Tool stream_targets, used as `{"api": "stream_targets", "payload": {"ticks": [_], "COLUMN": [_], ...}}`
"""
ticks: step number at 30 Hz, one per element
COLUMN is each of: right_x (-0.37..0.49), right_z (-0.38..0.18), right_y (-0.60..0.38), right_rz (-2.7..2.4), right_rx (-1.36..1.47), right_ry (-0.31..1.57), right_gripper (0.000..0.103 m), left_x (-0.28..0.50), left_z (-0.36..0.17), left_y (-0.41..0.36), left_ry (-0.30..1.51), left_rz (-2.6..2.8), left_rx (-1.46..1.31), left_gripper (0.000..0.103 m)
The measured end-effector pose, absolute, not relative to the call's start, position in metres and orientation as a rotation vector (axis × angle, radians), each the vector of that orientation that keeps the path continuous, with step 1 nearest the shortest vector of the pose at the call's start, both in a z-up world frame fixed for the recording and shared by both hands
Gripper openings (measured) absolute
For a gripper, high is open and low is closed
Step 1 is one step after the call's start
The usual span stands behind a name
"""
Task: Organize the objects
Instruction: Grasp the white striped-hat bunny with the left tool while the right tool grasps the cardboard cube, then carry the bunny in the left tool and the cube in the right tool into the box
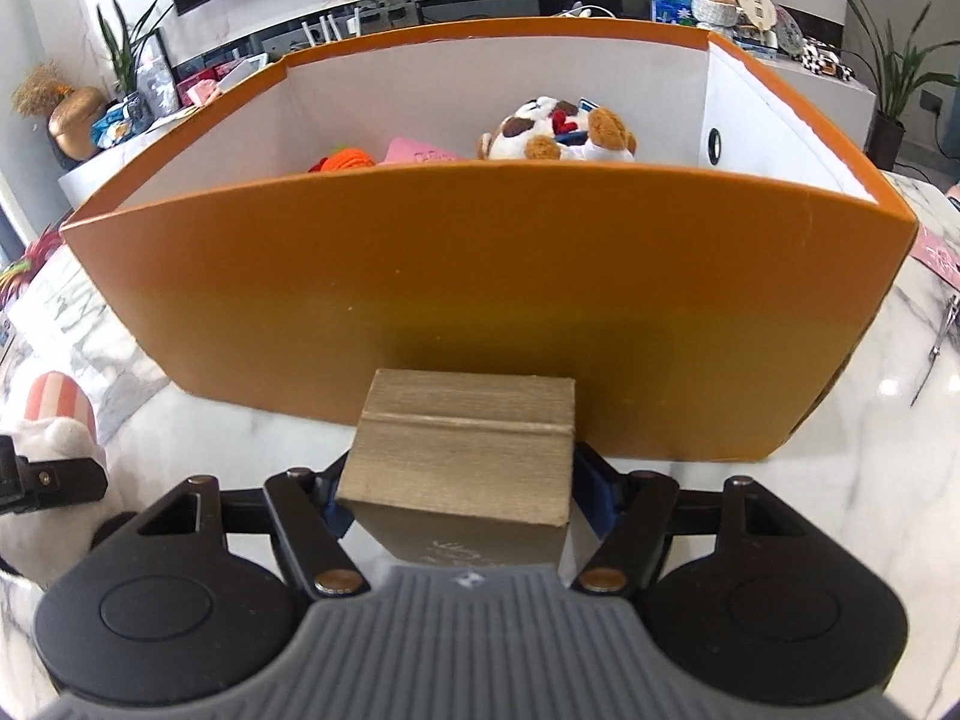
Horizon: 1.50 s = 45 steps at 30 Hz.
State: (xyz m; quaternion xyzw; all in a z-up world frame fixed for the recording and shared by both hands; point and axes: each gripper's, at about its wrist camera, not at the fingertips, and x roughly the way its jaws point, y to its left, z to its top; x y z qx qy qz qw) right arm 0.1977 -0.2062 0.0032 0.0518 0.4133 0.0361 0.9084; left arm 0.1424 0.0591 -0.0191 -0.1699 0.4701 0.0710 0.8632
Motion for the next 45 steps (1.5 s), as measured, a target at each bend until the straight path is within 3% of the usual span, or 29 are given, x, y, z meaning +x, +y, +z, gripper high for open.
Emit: {"api": "stream_targets", "payload": {"ticks": [2,45], "right_x": [0.197,0.113], "right_z": [0.005,0.079], "right_y": [-0.208,-0.255], "right_rz": [0.087,0.253], "right_rx": [0.097,-0.005], "right_ry": [0.856,0.752], "right_gripper": [0.061,0.061], "left_x": [0.141,0.105], "left_z": [-0.018,0.026], "left_y": [0.058,-0.001], "left_ry": [0.986,0.866], "left_rz": [0.152,0.037], "left_rx": [-0.342,-0.082], "left_gripper": [0.086,0.085]}}
